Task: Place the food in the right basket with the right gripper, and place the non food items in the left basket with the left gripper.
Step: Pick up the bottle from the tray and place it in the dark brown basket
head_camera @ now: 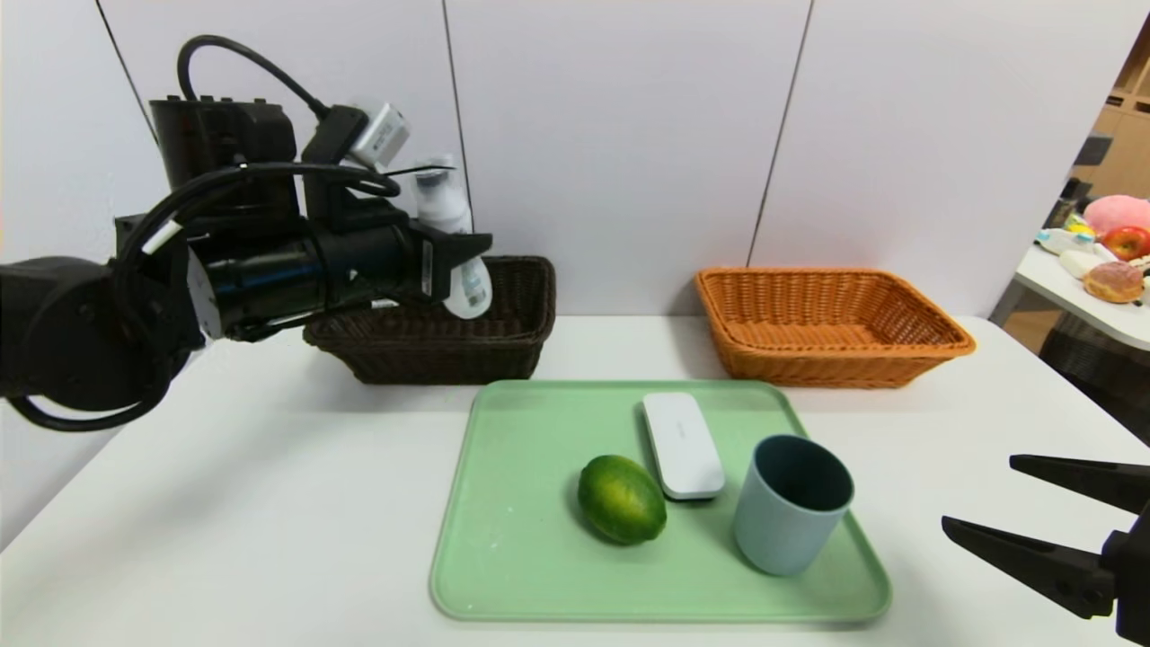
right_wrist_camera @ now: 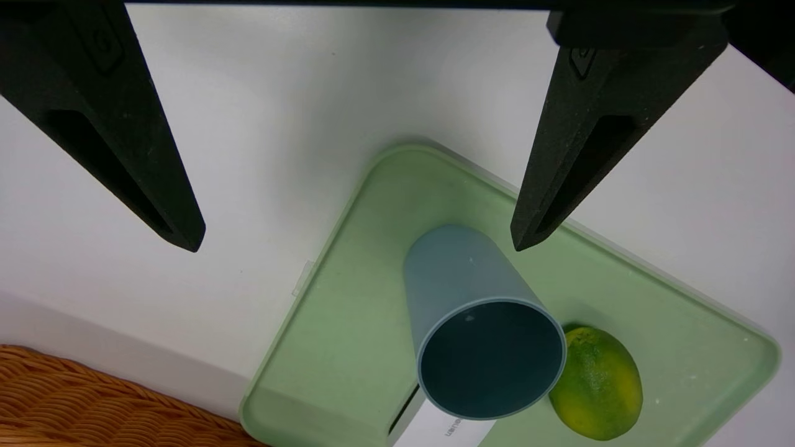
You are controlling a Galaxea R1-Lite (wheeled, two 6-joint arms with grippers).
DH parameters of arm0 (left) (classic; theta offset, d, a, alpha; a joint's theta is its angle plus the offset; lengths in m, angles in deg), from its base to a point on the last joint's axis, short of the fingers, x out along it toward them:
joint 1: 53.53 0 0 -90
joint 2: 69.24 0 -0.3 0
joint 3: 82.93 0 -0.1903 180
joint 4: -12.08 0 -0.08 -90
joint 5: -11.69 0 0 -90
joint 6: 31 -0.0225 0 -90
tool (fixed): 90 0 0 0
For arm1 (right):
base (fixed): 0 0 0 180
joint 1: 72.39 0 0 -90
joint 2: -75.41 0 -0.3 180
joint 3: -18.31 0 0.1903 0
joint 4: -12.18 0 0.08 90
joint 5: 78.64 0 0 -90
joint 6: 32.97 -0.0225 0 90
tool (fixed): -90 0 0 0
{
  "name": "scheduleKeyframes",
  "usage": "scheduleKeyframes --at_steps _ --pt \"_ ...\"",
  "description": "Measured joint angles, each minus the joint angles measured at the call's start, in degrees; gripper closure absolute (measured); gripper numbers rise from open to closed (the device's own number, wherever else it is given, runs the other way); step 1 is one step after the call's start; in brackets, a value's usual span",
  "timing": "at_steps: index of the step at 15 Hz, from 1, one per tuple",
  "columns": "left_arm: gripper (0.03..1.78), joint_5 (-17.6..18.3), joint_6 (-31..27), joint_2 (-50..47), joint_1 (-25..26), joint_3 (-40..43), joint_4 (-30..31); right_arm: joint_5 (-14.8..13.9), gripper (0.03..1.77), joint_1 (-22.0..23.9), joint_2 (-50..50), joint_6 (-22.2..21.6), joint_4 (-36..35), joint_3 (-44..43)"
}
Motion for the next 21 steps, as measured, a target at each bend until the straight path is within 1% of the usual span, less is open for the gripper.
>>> scheduleKeyframes --at_steps 2,4,9,14,21 --pt "1.16 0.0 -3.2 3.6 3.1 -4.4 -1.5 0.4 0.1 -0.1 0.0 0.1 0.0 0.2" --pt "1.16 -0.1 -5.3 7.6 5.0 -7.6 -1.7 0.6 0.1 -0.2 -0.1 0.1 0.0 0.3" --pt "1.16 -0.1 -7.6 16.3 6.8 -14.5 -2.2 0.7 0.1 -0.2 -0.9 0.1 -0.4 0.0" --pt "1.16 -0.1 -8.1 23.5 8.5 -20.5 -2.1 0.6 0.1 0.0 -1.5 0.1 -0.4 -0.5" --pt "1.16 0.0 -7.6 29.5 8.7 -23.2 -2.1 0.7 0.1 0.1 -1.8 0.0 -0.4 -0.2"
